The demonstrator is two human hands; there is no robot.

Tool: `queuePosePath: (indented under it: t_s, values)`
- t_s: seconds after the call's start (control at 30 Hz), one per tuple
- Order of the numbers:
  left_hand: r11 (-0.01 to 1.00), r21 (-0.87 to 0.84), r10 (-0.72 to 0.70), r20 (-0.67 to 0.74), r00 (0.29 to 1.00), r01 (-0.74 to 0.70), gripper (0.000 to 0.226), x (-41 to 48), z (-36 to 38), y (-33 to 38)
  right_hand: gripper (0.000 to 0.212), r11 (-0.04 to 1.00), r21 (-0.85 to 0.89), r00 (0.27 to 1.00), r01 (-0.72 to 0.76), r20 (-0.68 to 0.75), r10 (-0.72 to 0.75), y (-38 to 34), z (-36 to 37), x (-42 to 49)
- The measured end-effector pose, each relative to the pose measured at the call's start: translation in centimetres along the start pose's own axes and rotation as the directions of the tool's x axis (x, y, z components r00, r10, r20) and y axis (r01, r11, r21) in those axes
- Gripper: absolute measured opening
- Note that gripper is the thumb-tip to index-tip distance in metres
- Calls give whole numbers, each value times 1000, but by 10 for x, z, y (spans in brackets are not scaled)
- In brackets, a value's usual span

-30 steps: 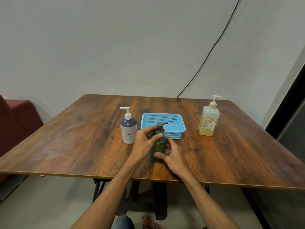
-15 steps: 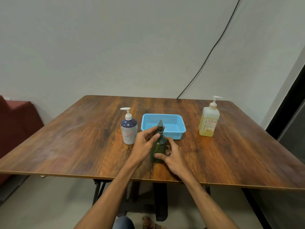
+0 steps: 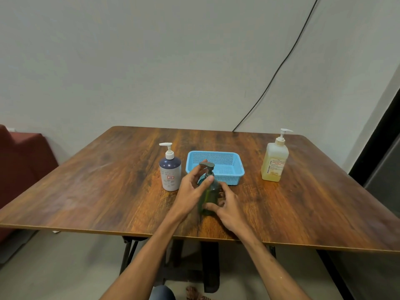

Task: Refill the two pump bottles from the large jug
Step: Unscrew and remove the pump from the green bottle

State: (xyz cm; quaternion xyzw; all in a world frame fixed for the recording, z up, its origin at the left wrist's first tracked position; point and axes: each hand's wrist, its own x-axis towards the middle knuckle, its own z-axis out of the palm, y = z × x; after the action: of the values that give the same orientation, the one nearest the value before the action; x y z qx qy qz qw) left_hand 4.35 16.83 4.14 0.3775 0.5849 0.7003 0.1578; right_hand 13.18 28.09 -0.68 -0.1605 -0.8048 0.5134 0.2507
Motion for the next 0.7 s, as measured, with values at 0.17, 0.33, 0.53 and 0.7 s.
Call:
queuePosePath:
  t_s: [0.17, 0.33, 0.53, 0.7]
  values:
    - [996, 80, 34, -37, 999, -31, 35, 5, -4, -5, 72, 1000, 13, 1000, -4, -7, 5, 1, -1, -1]
    - [983, 176, 80, -192, 978, -46, 36, 9, 1, -4, 71, 1000, -10, 1000, -13, -11, 13, 1, -1, -1]
    - [966, 256, 121, -286, 951, -46, 33, 11, 7, -4, 70, 1000, -11, 1000, -21, -10, 21, 2, 1, 2]
    - [956, 290, 143, -350, 926, -38, 31, 8, 15, 0, 71, 1000, -19, 1000, -22, -9, 22, 5, 1, 2]
